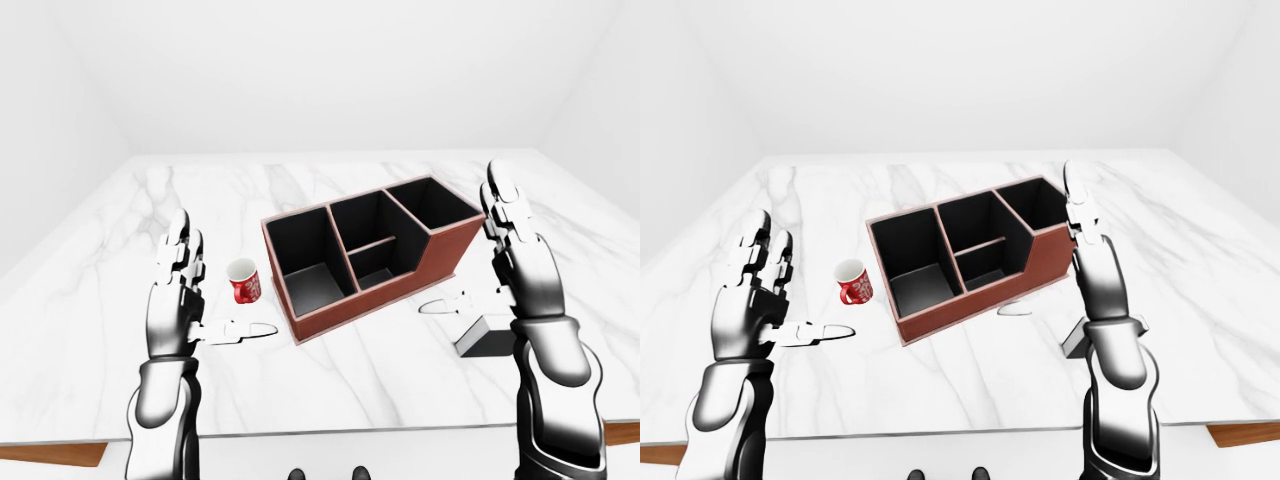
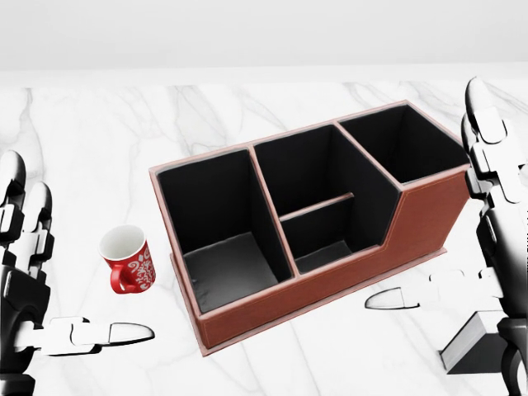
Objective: Pick up the book and place it in the back compartment of the caddy.
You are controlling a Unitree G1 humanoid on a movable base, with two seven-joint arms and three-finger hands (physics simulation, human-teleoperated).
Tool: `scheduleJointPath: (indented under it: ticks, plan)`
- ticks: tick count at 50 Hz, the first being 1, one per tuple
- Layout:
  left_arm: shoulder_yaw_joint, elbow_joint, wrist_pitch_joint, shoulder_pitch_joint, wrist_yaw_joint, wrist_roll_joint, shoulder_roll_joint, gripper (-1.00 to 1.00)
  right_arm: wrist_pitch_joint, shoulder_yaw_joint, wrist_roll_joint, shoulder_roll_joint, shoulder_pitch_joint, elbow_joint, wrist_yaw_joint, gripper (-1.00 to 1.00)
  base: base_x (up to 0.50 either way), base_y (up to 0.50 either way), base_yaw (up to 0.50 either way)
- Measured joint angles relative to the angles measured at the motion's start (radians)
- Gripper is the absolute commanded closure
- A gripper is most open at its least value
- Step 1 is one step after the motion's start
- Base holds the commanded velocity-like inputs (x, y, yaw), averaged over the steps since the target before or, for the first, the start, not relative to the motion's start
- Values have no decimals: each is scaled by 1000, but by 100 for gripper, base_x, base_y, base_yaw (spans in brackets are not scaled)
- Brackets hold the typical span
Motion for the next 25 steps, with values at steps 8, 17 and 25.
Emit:
scheduleJointPath:
  ticks: [8, 17, 25]
  plan:
    - [3, -9, 0, 3, -3, 1, 0, -100, 0, -28, -47, -27, -14, 40, 35, -100, 0, 0, 0]
    - [12, -45, 0, 10, -11, 1, -1, -100, 0, -66, -85, -62, -34, 89, 66, -100, 0, 0, 0]
    - [20, -63, 0, 11, -17, 3, -2, -100, 0, -94, -124, -97, -45, 142, 92, -100, 0, 0, 0]
